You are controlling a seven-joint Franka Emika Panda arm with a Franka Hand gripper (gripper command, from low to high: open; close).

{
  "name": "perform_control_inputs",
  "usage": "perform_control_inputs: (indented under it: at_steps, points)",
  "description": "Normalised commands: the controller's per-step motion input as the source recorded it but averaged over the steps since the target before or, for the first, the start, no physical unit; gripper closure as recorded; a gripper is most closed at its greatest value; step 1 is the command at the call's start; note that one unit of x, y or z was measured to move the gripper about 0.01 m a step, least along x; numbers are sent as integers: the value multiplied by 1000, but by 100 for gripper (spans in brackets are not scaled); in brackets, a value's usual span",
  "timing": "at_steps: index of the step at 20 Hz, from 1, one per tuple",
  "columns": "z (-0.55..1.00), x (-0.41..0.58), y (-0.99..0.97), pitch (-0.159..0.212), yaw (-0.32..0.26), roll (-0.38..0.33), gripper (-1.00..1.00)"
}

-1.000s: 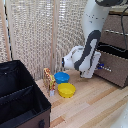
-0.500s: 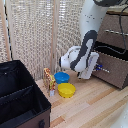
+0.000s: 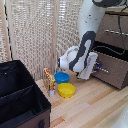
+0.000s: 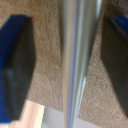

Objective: Move your gripper towards the bottom drawer handle. Grasp the handle gently with your gripper. Apply gentle outward force to slide the bottom drawer open.

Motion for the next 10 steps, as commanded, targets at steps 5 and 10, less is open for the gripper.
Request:
perform_control_inputs:
  at_steps: [5, 10]
  points:
    - [258, 439, 253, 12, -70, 73, -100]
    - [231, 530, 392, 27, -102, 143, -100]
